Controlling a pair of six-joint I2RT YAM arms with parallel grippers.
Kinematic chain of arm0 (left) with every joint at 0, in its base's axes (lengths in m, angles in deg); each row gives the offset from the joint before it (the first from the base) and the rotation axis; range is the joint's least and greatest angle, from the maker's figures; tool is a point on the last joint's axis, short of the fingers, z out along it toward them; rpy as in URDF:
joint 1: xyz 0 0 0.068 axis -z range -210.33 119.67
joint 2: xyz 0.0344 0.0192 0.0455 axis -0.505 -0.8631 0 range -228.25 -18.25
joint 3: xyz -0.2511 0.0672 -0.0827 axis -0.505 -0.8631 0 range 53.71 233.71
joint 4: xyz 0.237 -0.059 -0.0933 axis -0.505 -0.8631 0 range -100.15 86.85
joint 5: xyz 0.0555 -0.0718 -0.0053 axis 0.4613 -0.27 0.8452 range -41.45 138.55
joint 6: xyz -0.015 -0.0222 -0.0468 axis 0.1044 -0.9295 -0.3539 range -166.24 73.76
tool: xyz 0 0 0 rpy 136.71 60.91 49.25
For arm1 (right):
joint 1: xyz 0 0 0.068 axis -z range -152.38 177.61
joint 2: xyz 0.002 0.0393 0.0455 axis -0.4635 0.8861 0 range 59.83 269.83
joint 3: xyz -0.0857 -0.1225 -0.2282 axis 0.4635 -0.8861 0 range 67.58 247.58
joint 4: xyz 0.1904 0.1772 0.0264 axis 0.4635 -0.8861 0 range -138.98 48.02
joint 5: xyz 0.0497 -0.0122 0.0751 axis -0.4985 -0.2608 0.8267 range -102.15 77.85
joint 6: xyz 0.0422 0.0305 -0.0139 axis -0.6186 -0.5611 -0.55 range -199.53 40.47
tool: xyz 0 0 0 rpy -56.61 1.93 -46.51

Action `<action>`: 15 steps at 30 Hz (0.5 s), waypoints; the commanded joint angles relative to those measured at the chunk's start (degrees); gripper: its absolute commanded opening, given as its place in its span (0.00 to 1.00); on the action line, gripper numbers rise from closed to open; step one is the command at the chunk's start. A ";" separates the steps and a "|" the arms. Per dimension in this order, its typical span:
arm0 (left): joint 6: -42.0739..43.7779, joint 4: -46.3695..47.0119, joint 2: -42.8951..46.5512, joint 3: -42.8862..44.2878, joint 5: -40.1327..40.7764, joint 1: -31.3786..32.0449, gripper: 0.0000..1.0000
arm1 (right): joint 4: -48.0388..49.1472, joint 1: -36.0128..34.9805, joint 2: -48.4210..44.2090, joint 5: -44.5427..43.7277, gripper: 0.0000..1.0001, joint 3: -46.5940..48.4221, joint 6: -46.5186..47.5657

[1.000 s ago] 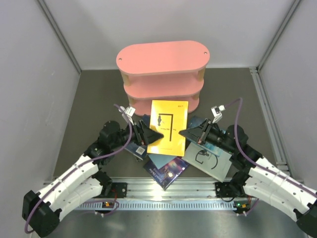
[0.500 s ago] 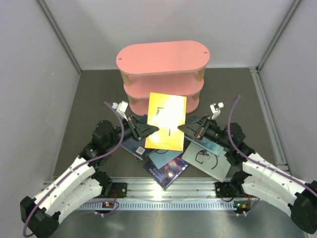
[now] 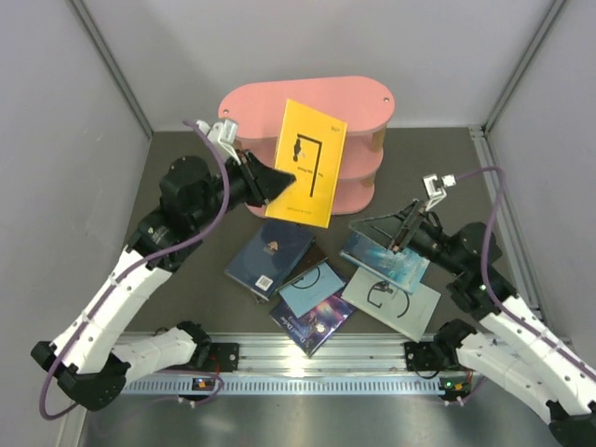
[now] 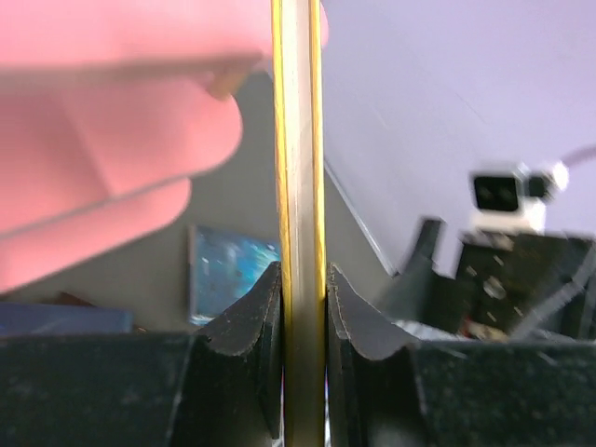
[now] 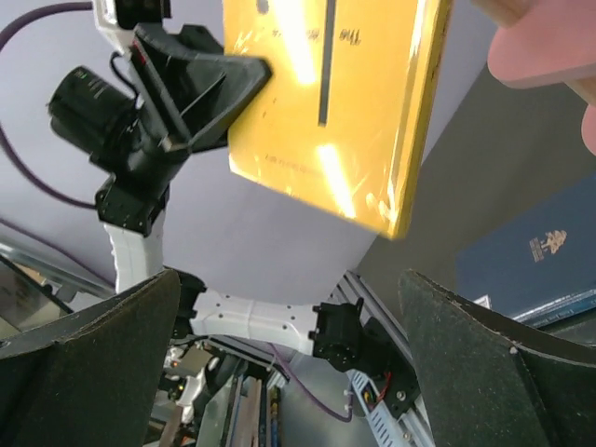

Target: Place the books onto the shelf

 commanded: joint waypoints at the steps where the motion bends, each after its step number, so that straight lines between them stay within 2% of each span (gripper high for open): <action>1: 6.16 -2.35 -3.14 11.12 5.98 -1.57 0.00 | -5.26 0.35 -6.36 -1.74 1.00 -1.54 2.12; 5: 6.52 -4.90 -12.02 24.48 4.76 -7.61 0.00 | -7.99 0.44 -11.20 -1.83 1.00 -6.37 0.72; 7: 4.24 -4.29 -15.79 28.26 -0.50 -11.92 0.00 | -8.78 0.44 -13.14 -1.48 1.00 -7.52 0.27; 8: 0.75 -3.50 -16.94 28.98 -3.57 -17.34 0.00 | -9.13 0.44 -14.10 -1.57 1.00 -8.13 -0.08; 11: -4.37 0.63 -21.42 30.47 -13.25 -26.50 0.00 | -10.63 0.53 -15.16 -1.48 1.00 -8.40 0.01; 15: -9.30 -0.15 -30.56 36.70 -23.27 -31.19 0.00 | -12.91 0.53 -15.95 -1.83 1.00 -8.05 1.06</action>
